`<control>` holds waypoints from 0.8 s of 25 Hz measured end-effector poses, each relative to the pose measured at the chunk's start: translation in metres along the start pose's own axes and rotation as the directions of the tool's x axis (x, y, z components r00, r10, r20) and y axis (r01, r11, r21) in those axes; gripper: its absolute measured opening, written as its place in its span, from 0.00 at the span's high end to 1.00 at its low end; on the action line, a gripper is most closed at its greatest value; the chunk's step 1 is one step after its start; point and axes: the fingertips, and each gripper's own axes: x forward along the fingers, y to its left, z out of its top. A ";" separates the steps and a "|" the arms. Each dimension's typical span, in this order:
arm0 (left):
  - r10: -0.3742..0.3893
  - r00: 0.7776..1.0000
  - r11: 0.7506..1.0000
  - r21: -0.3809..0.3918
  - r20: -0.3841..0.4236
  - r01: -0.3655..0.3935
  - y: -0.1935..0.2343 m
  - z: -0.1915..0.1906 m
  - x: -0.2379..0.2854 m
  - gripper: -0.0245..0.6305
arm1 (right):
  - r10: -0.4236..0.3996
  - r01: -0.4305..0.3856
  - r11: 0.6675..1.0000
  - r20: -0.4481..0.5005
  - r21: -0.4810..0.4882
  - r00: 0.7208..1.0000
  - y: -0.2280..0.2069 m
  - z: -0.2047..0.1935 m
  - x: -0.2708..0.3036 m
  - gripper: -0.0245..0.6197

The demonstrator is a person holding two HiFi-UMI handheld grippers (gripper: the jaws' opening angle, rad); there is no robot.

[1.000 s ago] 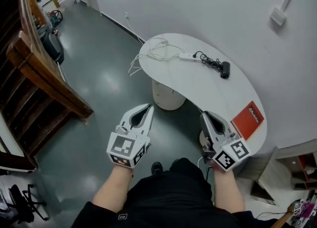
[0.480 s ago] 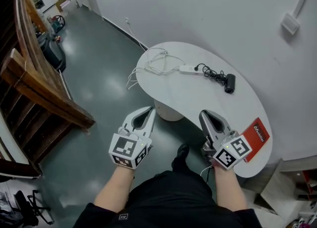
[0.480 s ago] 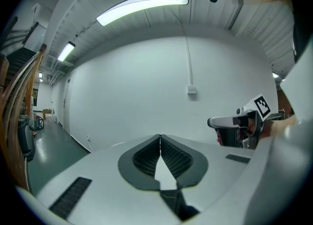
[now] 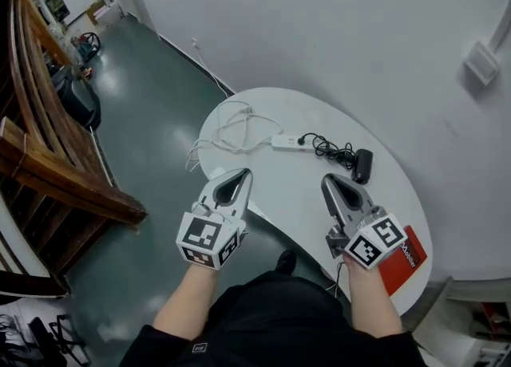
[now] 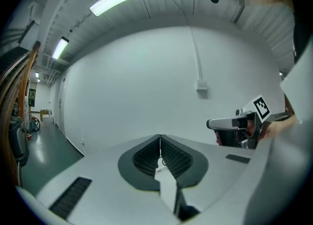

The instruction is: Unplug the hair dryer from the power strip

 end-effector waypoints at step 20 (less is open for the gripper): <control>-0.155 0.986 0.988 0.007 -0.063 0.156 0.044 -0.007 0.142 0.94 | -0.165 0.169 0.984 -0.068 0.058 0.984 -0.105 -0.020 0.058 0.90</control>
